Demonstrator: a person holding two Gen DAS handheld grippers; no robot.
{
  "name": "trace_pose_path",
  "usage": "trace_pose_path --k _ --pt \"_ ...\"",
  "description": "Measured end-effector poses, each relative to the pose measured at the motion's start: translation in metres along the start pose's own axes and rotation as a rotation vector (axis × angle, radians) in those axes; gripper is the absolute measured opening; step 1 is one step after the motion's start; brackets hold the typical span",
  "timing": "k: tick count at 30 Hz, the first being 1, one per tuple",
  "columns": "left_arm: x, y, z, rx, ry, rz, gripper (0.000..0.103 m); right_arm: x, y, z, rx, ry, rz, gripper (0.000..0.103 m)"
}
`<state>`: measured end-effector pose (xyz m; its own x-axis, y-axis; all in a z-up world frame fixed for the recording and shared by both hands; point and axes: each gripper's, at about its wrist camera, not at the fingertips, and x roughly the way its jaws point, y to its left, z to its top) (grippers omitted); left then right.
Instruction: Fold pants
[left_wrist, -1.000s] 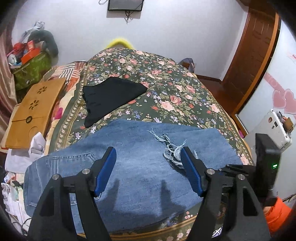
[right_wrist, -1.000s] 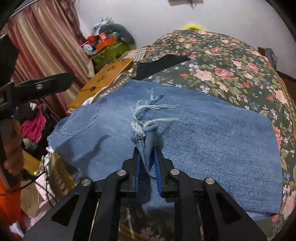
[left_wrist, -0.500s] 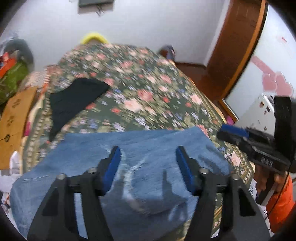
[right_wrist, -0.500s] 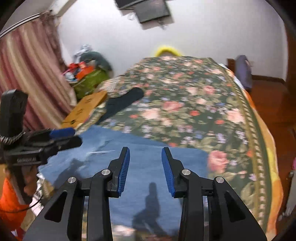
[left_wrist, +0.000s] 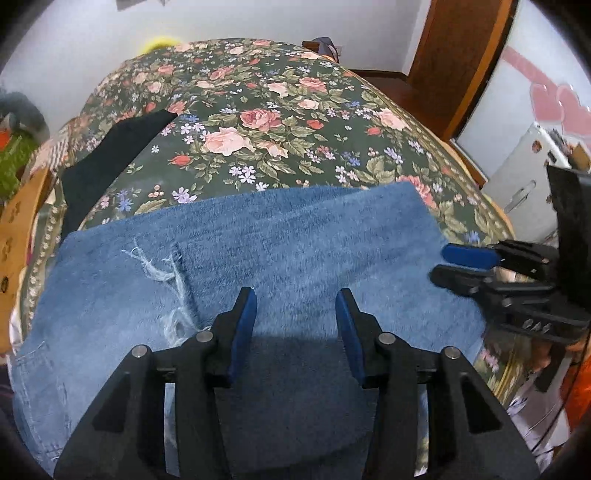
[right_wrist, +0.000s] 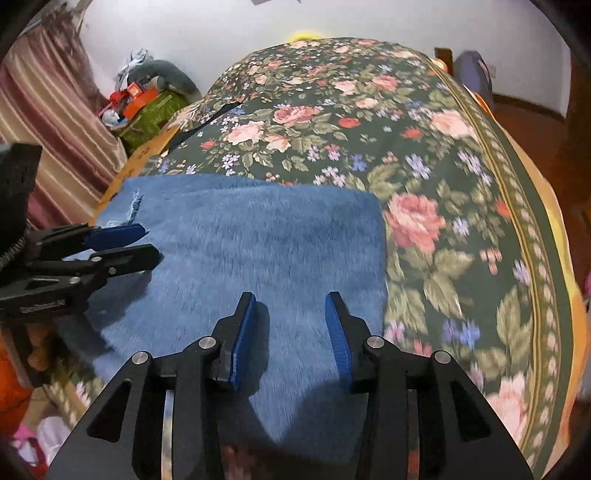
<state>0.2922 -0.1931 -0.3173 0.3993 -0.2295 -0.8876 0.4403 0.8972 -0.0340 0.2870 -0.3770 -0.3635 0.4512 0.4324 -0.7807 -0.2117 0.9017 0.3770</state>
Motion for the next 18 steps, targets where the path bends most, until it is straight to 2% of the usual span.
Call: trace_pose_path --k 5,11,18 --pt "-0.008 -0.004 -0.013 0.022 -0.017 0.048 0.049 -0.015 -0.005 -0.019 0.028 -0.014 -0.004 0.035" --pt "-0.026 0.005 -0.023 -0.025 -0.021 0.072 0.050 -0.027 0.005 -0.013 0.025 -0.007 -0.056 0.036" --pt "-0.088 0.047 -0.036 -0.156 -0.149 0.119 0.051 -0.051 0.038 0.004 -0.046 -0.084 -0.043 0.038"
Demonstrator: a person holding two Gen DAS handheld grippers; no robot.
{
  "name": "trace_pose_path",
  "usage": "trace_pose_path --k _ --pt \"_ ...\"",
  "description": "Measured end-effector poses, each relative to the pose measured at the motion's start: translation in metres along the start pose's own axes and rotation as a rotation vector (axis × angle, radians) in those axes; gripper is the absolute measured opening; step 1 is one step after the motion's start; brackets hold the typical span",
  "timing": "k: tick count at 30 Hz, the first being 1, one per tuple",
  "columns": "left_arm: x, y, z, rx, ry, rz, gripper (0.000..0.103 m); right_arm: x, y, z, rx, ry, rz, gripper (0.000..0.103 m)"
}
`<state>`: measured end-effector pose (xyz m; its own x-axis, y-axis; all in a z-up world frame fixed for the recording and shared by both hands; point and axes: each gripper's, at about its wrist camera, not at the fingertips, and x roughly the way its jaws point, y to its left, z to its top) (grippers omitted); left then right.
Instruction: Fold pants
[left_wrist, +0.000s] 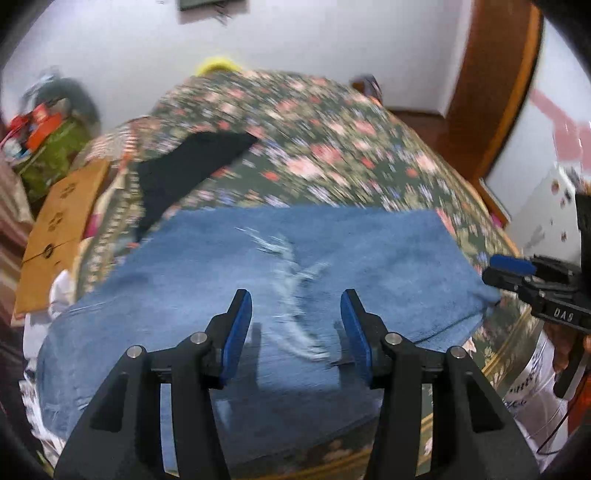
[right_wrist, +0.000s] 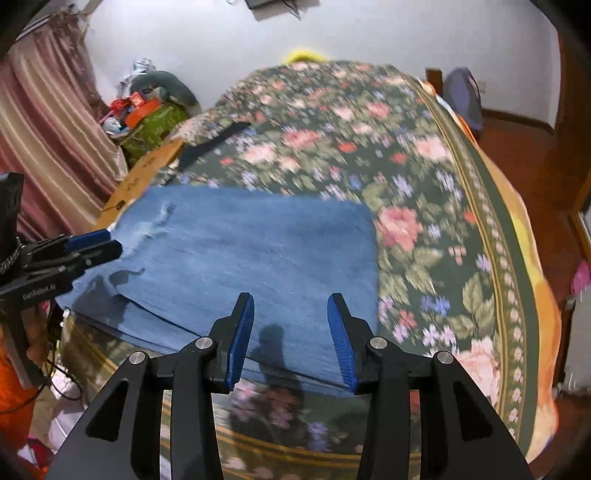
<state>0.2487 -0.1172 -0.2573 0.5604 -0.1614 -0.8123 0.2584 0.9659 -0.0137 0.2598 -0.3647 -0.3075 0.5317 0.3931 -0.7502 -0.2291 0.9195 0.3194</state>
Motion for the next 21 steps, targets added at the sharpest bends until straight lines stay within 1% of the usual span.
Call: trace_pose_path --k 3,7,9,10,13,15,18,20,21 --pt "-0.035 0.035 0.001 -0.079 -0.077 0.025 0.055 -0.007 0.019 0.013 -0.031 -0.042 0.009 0.038" --pt "-0.075 0.076 -0.001 -0.149 -0.162 0.071 0.061 -0.014 0.049 0.029 -0.073 -0.090 0.030 0.039" --pt "-0.096 0.099 -0.005 -0.174 -0.195 0.113 0.062 -0.016 0.063 0.034 -0.097 -0.111 0.039 0.045" --pt "-0.102 0.107 -0.008 -0.180 -0.203 0.129 0.062 -0.017 0.071 0.037 -0.110 -0.122 0.044 0.047" --pt "-0.125 0.139 -0.018 -0.193 -0.220 0.212 0.062 -0.017 0.094 0.044 -0.150 -0.144 0.063 0.047" --pt "-0.139 0.161 -0.027 -0.198 -0.220 0.284 0.062 -0.014 0.109 0.049 -0.172 -0.153 0.081 0.047" --pt "-0.157 0.192 -0.042 -0.213 -0.214 0.369 0.062 -0.007 0.129 0.054 -0.202 -0.155 0.106 0.047" --pt "-0.164 0.212 -0.053 -0.231 -0.205 0.406 0.063 -0.001 0.142 0.056 -0.218 -0.155 0.122 0.047" --pt "-0.167 0.223 -0.060 -0.247 -0.199 0.412 0.064 0.003 0.149 0.058 -0.226 -0.152 0.131 0.048"
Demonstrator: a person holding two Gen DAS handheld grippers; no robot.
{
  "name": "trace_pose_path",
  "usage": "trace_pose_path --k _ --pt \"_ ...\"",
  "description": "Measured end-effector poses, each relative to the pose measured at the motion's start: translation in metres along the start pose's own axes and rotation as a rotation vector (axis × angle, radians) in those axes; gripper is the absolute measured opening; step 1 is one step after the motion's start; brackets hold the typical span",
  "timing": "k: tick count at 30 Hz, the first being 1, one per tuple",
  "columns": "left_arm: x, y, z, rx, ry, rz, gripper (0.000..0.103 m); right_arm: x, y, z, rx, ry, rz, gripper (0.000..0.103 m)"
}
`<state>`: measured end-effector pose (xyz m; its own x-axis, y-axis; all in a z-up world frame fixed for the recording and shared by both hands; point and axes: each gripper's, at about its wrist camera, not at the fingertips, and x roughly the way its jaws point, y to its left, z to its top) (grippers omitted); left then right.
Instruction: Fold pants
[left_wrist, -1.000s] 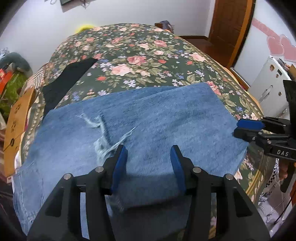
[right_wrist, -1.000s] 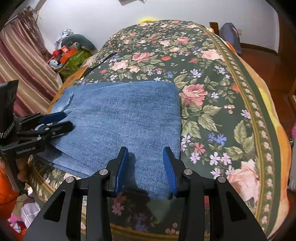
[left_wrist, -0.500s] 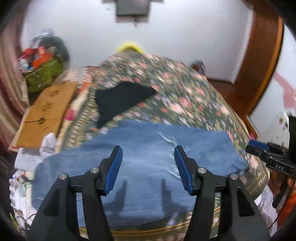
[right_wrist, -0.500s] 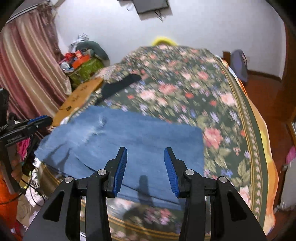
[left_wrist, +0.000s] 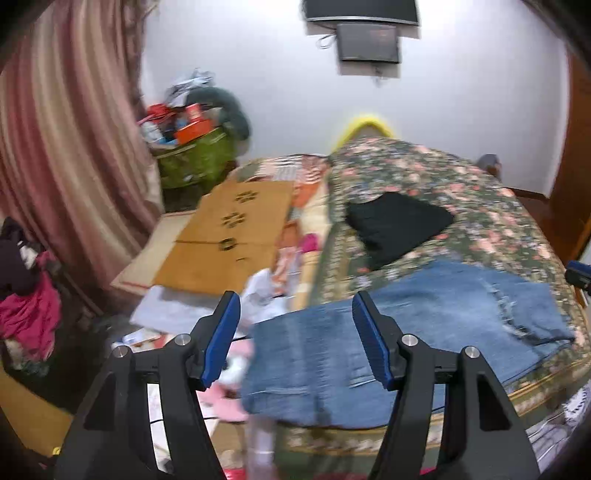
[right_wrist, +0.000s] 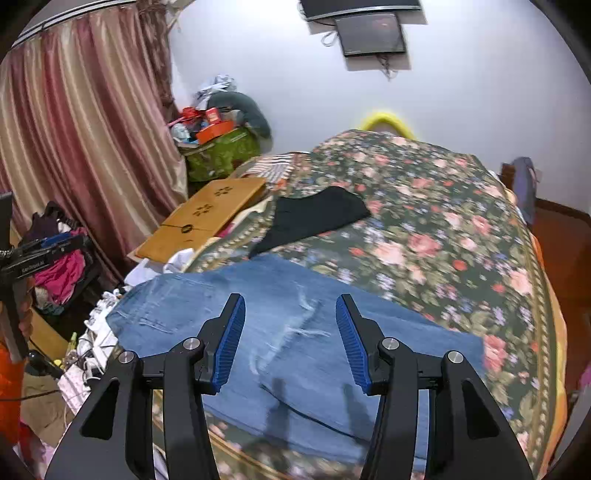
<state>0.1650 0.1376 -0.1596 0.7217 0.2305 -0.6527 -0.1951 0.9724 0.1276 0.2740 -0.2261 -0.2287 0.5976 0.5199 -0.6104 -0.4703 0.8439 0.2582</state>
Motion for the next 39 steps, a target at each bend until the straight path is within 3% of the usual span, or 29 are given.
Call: trace_pose_path --k 7,18,26,33,39 --pt "0.027 0.044 -0.043 -0.101 0.104 -0.024 0.069 0.034 0.032 0.001 -0.033 0.053 0.040 0.048" --pt "0.079 0.045 -0.126 -0.283 0.316 -0.241 0.069 0.082 0.071 -0.014 -0.132 0.187 0.028 0.048" --pt "0.102 0.033 -0.156 -0.405 0.433 -0.430 0.070 0.110 0.081 -0.032 -0.179 0.276 0.000 0.048" --pt "0.118 0.041 -0.160 -0.584 0.424 -0.541 0.073 0.123 0.083 -0.046 -0.203 0.323 -0.004 0.050" --pt "0.131 0.053 -0.157 -0.701 0.398 -0.611 0.085 0.125 0.081 -0.050 -0.200 0.328 0.012 0.051"
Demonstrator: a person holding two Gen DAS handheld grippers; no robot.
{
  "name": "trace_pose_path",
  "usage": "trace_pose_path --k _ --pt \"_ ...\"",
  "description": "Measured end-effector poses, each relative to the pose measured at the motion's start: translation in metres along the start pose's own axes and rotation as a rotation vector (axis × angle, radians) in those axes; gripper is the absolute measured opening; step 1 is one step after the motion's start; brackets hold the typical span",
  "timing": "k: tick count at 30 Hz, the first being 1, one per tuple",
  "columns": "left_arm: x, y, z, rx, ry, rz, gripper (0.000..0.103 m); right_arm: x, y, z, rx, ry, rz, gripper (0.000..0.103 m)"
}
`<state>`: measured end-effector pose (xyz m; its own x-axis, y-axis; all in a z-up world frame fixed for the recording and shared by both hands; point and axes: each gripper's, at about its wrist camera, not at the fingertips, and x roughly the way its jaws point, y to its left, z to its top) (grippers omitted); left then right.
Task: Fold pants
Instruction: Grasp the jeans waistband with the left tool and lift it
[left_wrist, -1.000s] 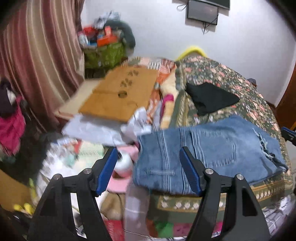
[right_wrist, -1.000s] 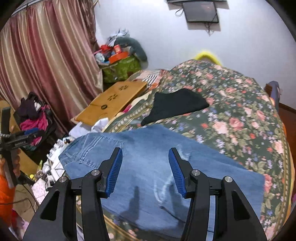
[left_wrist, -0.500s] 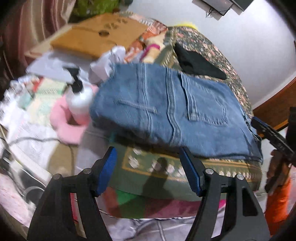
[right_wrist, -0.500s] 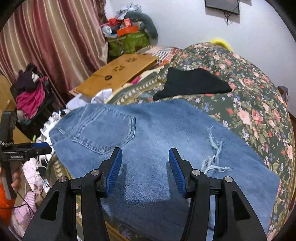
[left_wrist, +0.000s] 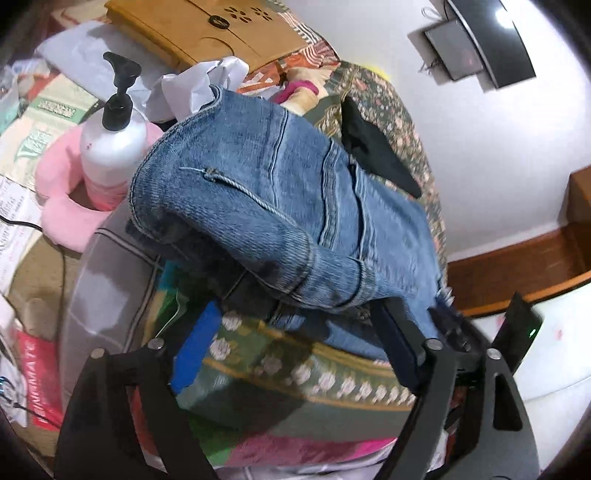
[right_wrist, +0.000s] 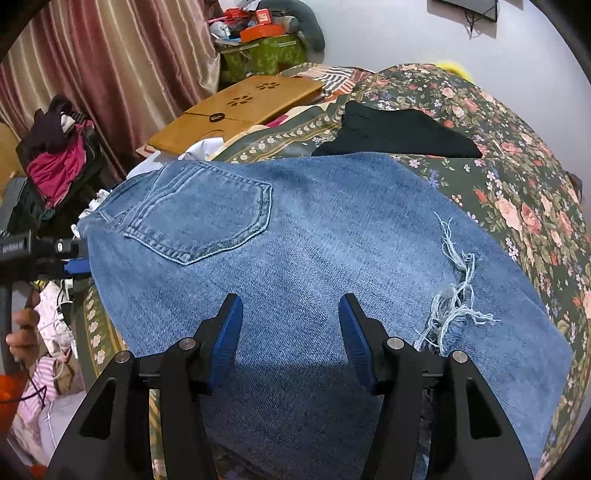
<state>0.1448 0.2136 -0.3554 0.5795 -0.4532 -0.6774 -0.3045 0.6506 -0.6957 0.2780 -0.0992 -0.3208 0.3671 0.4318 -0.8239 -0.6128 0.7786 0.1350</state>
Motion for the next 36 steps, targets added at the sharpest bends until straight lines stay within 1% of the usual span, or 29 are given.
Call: trace_pose_path --k 3,5,8,10,12,14,15,18,20,21,23,25,28,29,33,36 --pt "-0.003 0.003 0.001 -0.027 -0.009 -0.029 0.086 0.001 -0.001 0.001 0.000 -0.003 0.006 0.052" --pt "-0.009 0.002 -0.003 -0.012 -0.016 -0.043 0.086 0.001 -0.002 0.001 0.003 -0.005 0.010 0.052" --pt "-0.014 0.001 -0.007 -0.010 -0.021 -0.089 0.087 0.001 -0.002 0.000 0.004 -0.009 0.012 0.052" --pt "-0.011 0.007 -0.005 -0.048 -0.018 -0.099 0.087 0.001 -0.001 0.000 0.004 -0.010 0.015 0.053" --pt "-0.007 0.013 0.001 -0.098 -0.022 -0.130 0.087 0.002 -0.001 0.000 0.003 -0.011 0.015 0.053" --pt "-0.004 0.015 0.006 -0.143 -0.023 -0.153 0.092 0.002 -0.001 0.000 0.004 -0.012 0.016 0.053" --pt "-0.002 0.015 0.009 -0.152 -0.025 -0.156 0.093 0.002 -0.001 0.000 0.003 -0.012 0.015 0.053" --pt "0.002 0.012 0.013 -0.159 -0.026 -0.139 0.093 0.002 -0.002 0.000 0.003 -0.012 0.018 0.053" --pt "0.007 0.011 0.015 -0.158 -0.024 -0.114 0.092 0.002 -0.002 0.000 0.004 -0.014 0.020 0.054" --pt "0.010 0.009 0.017 -0.156 -0.020 -0.096 0.091 0.002 -0.002 0.000 0.004 -0.015 0.020 0.054" --pt "0.017 0.007 0.018 -0.150 -0.012 -0.046 0.084 0.002 -0.003 0.000 0.004 -0.015 0.020 0.054" --pt "0.024 0.003 0.018 -0.138 0.001 0.004 0.084 0.002 -0.002 0.000 0.005 -0.015 0.021 0.054" --pt "0.025 -0.004 0.011 -0.095 0.004 0.046 0.083 0.002 -0.002 0.000 0.008 -0.020 0.025 0.054" --pt "0.024 -0.004 0.009 -0.087 0.008 0.050 0.083 0.002 -0.003 0.000 0.009 -0.022 0.027 0.054" --pt "0.017 -0.005 -0.001 -0.097 0.011 0.020 0.083 0.002 -0.003 0.000 0.011 -0.026 0.032 0.054" --pt "0.021 0.002 0.006 -0.132 -0.002 0.002 0.083 0.002 -0.004 -0.001 0.010 -0.025 0.032 0.054"
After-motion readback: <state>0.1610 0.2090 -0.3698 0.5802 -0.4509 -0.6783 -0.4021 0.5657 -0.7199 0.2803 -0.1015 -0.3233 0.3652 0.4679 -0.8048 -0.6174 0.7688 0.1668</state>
